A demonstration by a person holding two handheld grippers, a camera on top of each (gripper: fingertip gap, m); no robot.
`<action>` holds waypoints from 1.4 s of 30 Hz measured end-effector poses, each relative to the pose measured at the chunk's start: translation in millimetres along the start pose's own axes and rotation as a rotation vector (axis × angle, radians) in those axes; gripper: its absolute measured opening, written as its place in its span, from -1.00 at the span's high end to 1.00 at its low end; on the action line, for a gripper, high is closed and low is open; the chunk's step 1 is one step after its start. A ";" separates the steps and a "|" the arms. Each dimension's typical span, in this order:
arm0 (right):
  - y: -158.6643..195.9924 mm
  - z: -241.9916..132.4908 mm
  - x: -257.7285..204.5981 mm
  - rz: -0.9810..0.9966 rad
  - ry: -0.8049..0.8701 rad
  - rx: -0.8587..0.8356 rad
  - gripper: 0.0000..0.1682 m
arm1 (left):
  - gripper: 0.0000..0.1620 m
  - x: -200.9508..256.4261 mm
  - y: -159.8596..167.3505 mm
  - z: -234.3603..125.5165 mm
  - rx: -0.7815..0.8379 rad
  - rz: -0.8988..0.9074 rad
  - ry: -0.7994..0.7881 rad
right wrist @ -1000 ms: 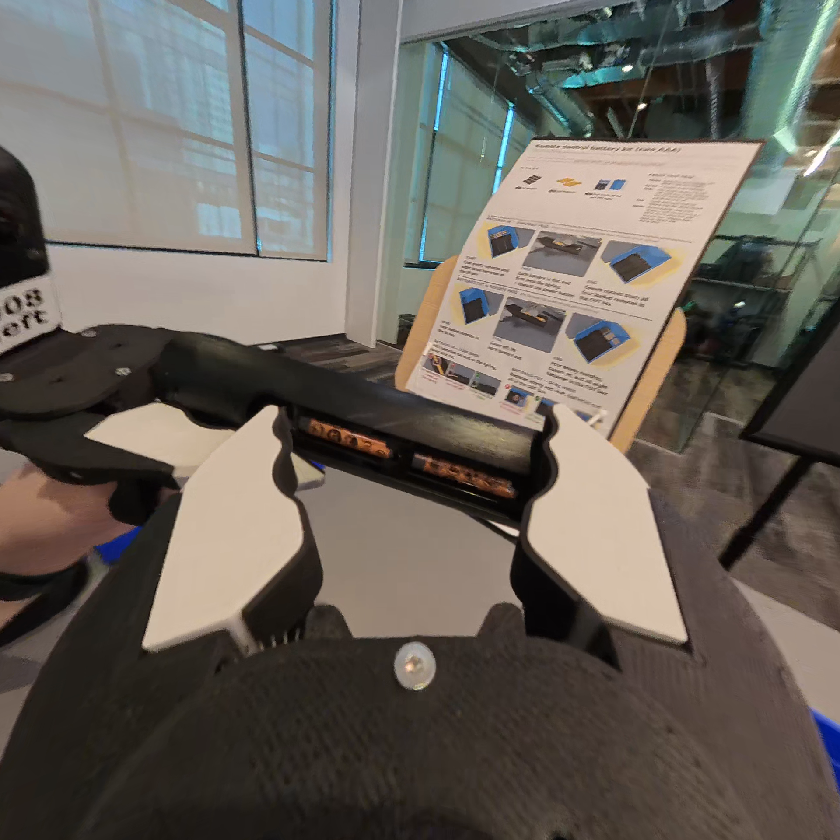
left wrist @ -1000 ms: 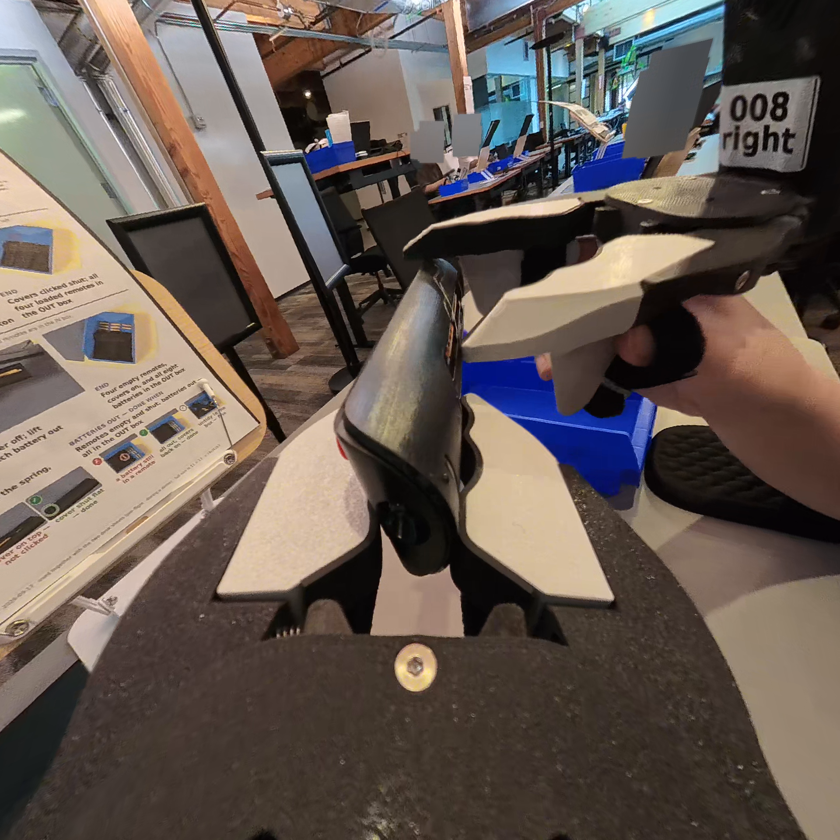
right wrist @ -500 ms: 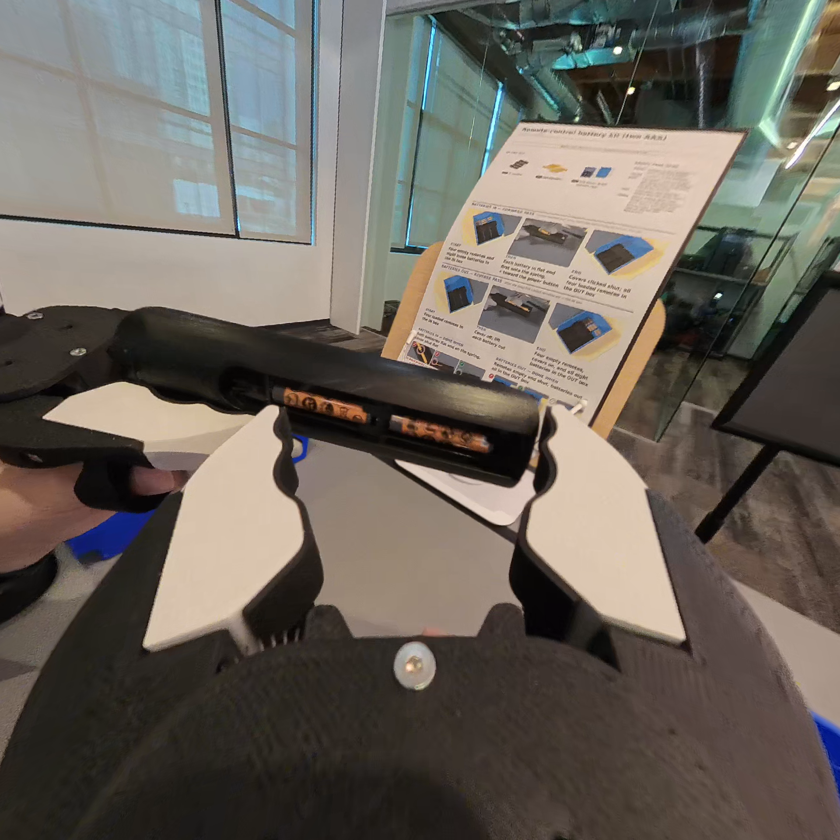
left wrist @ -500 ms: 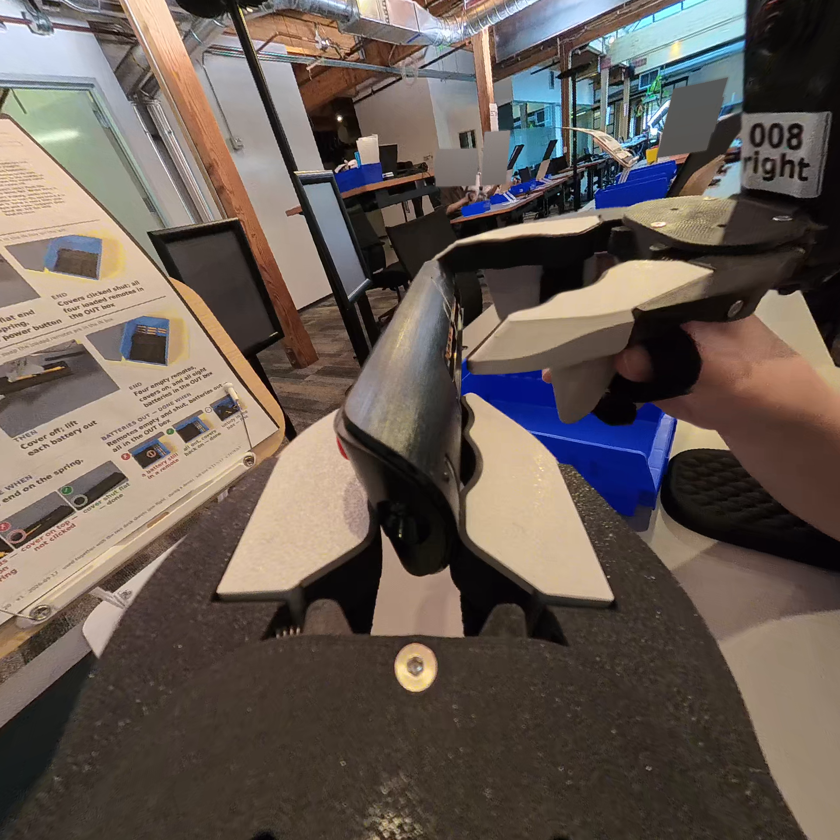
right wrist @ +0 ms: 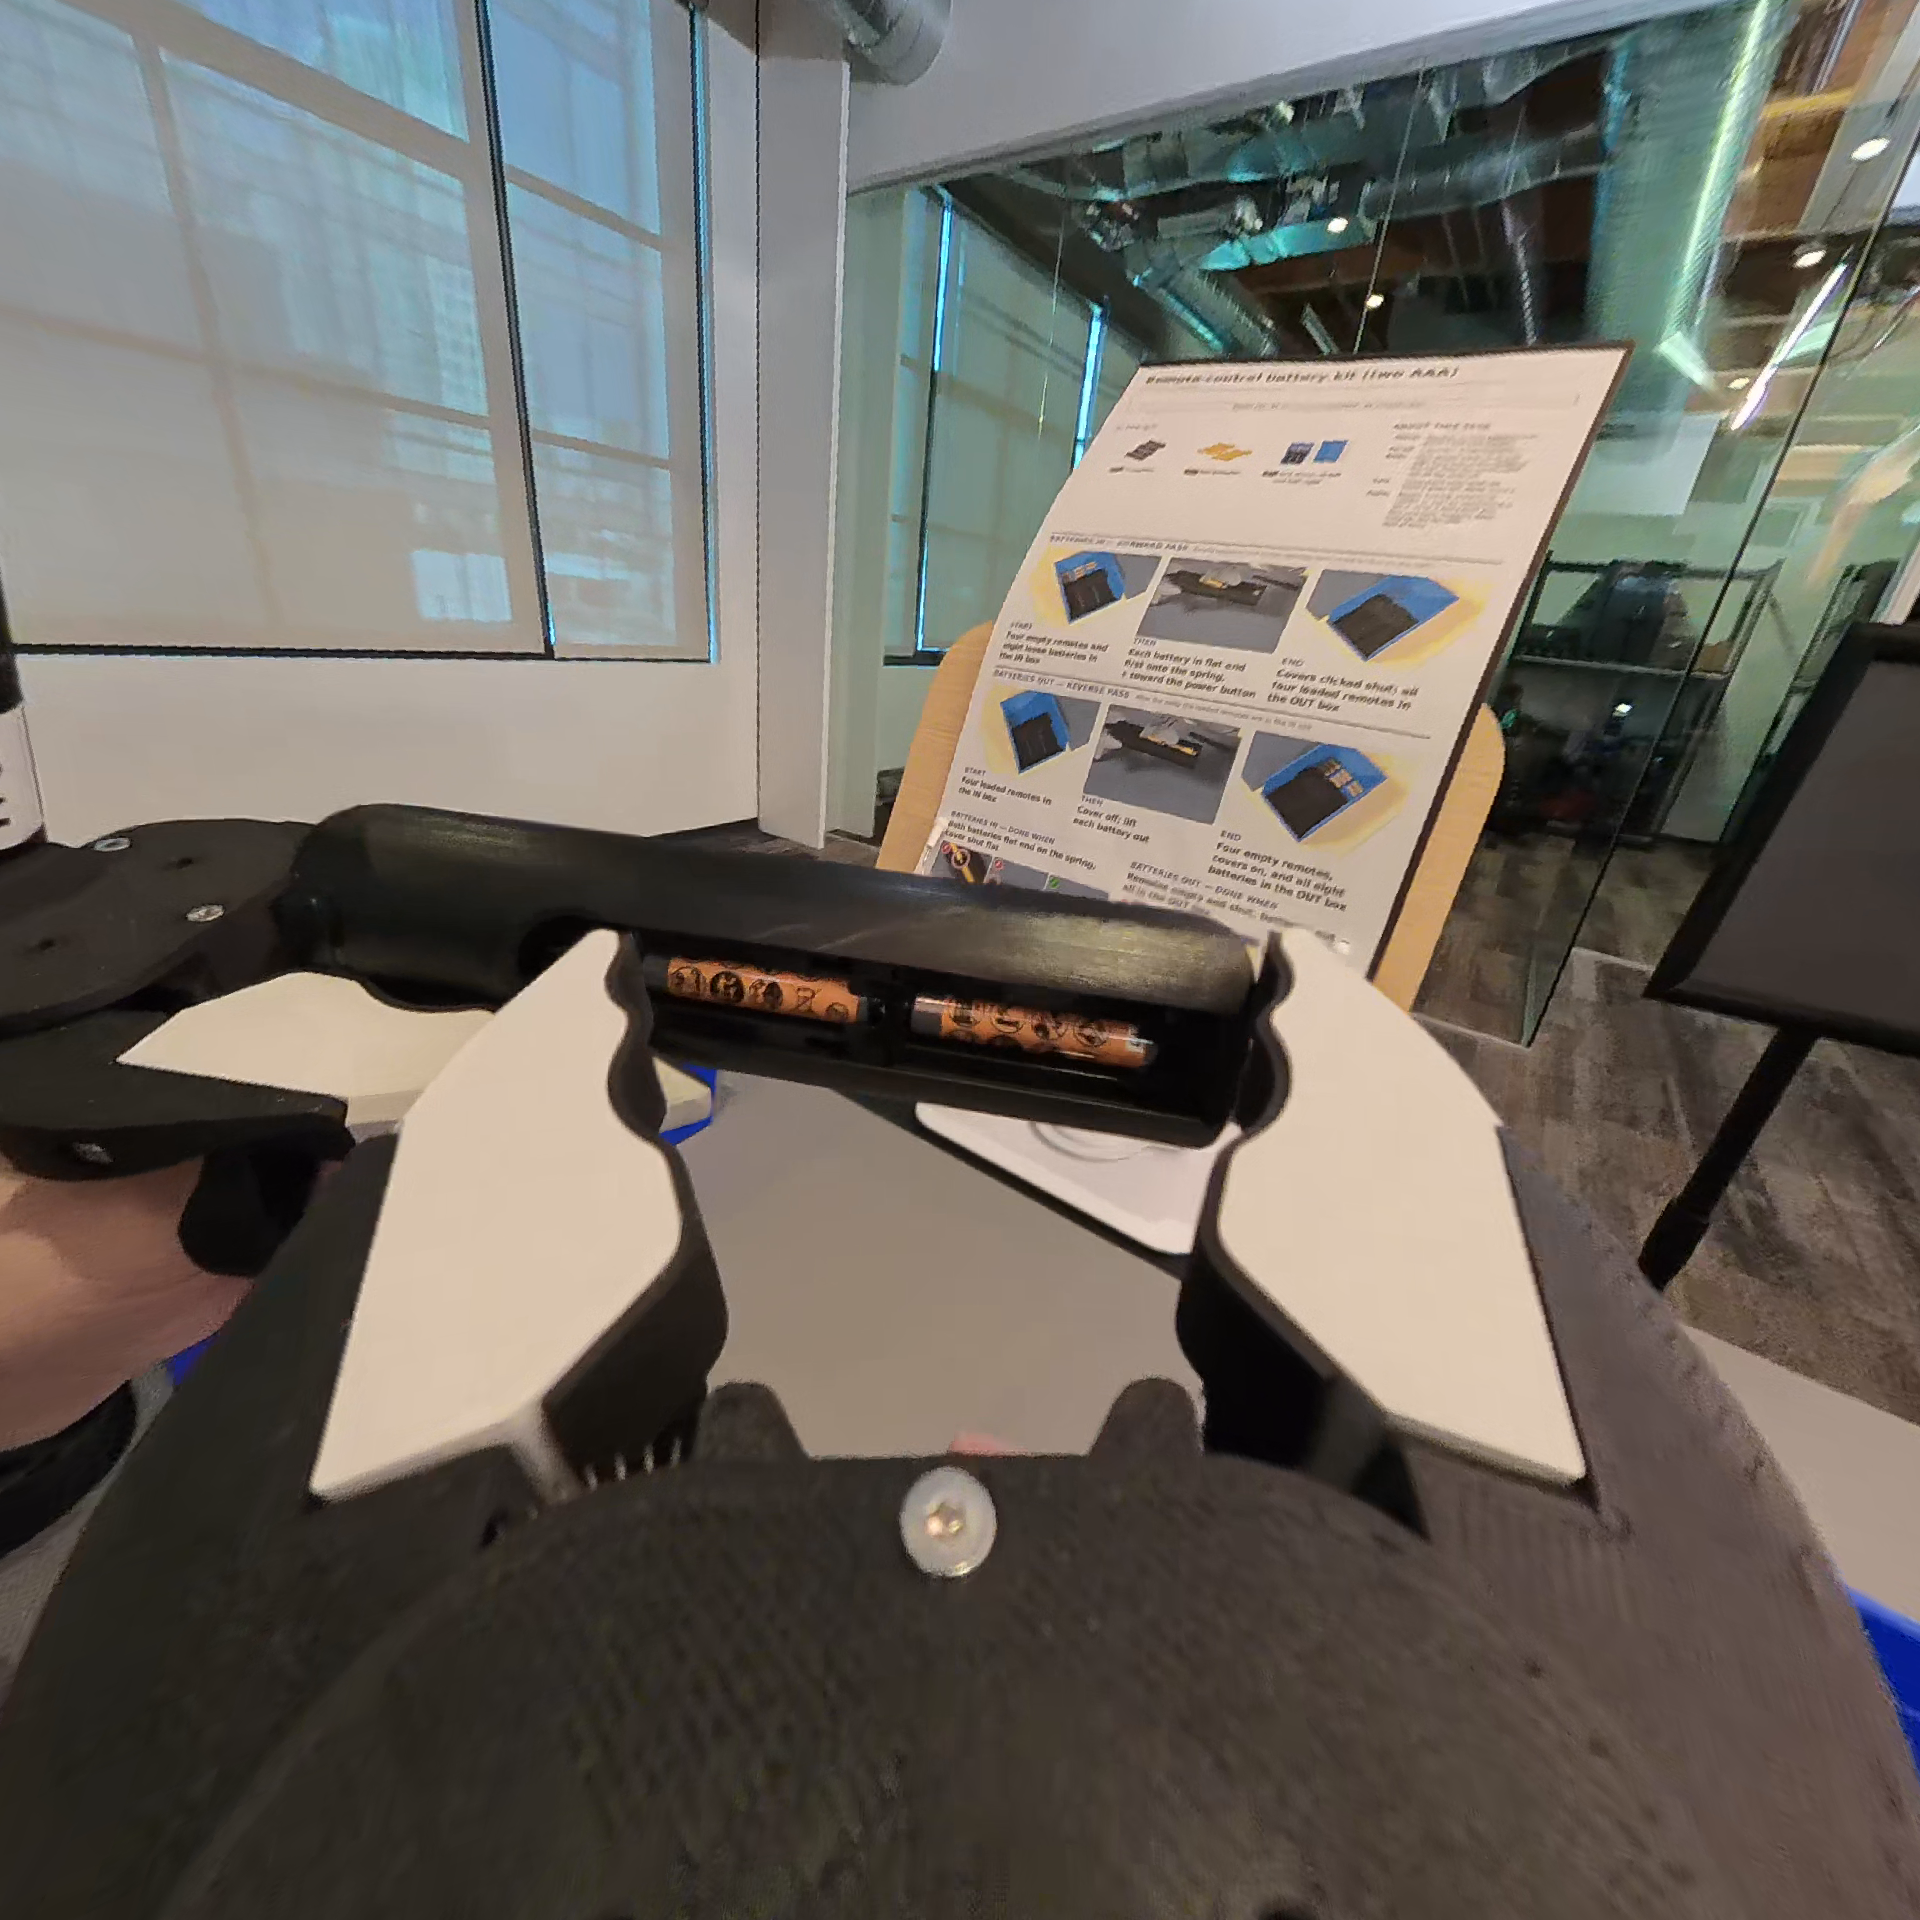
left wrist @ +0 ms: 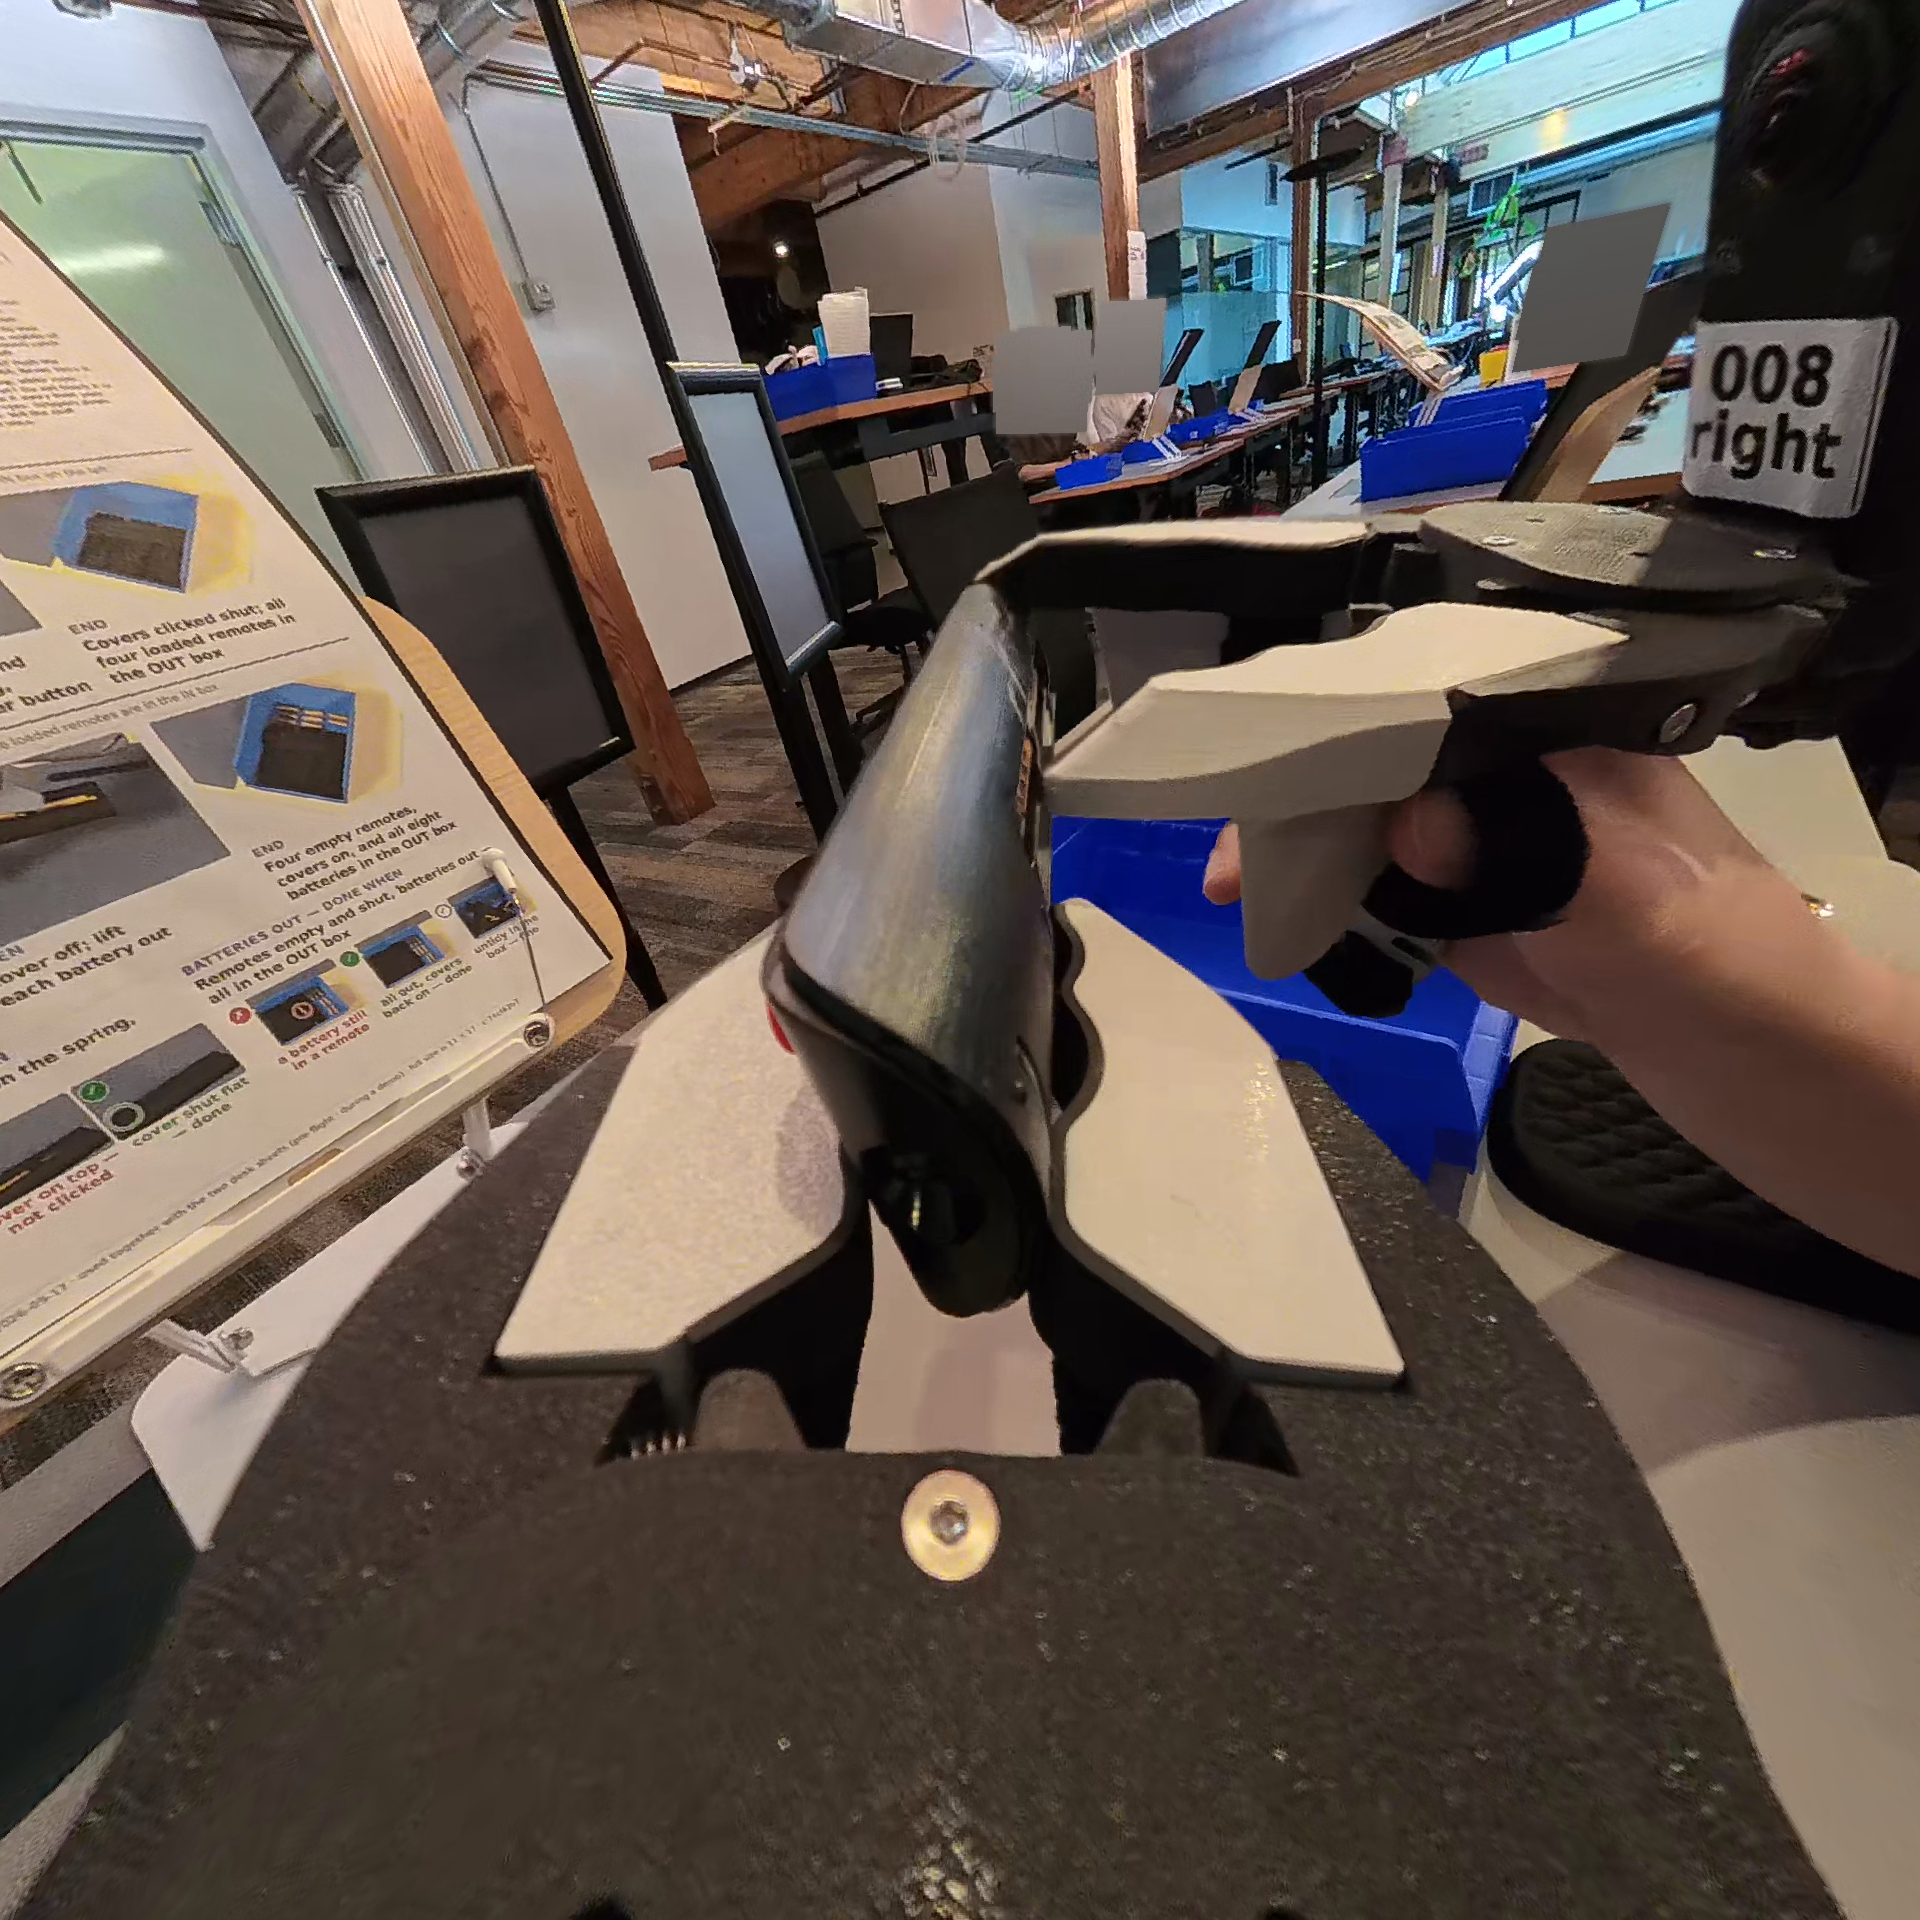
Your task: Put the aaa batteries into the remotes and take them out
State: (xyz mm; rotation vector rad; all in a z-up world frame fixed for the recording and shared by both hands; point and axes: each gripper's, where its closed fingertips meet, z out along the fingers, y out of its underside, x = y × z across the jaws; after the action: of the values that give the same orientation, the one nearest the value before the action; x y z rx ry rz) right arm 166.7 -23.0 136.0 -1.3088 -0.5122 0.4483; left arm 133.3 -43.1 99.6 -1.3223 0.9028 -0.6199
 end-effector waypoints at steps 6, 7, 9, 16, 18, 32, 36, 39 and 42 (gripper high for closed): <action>0.2 -0.5 -17.6 -0.107 -0.061 -0.016 -0.04 | 0.60 5.5 4.1 3.1 -0.016 -0.031 0.040; -1.9 -1.4 -16.0 -0.123 -0.047 -0.011 -0.06 | 0.60 5.2 1.5 2.5 0.007 -0.037 0.036; -10.7 -5.4 -10.5 -0.135 -0.017 0.024 -0.11 | 0.60 4.0 -0.7 0.8 0.008 -0.034 0.043; -8.1 -5.0 3.1 0.021 -0.042 -0.018 -0.27 | 0.60 -6.5 -11.4 -8.0 0.051 -0.030 0.011; -1.6 -1.7 -2.4 0.085 -0.092 -0.042 -0.27 | 0.60 -6.1 -13.3 -9.1 0.058 -0.030 0.012; 0.7 0.2 -2.9 -0.010 -0.020 -0.034 -0.34 | 0.59 2.7 -3.8 -3.0 0.008 -0.004 0.033; 0.7 -0.1 -3.1 0.001 -0.028 -0.034 -0.33 | 0.59 2.4 -3.3 -3.5 -0.004 0.004 0.023; 1.1 0.2 -2.9 0.026 -0.040 -0.030 -0.34 | 0.59 2.7 -2.5 -3.2 -0.012 0.014 0.011; 0.4 -0.2 -2.7 0.043 -0.050 -0.023 -0.35 | 0.59 3.7 -0.6 -2.0 -0.020 0.004 0.010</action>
State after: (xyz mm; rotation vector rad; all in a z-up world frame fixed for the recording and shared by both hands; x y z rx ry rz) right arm 164.6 -24.6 135.3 -1.3351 -0.5330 0.5133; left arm 133.6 -47.3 99.4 -1.3361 0.9210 -0.6164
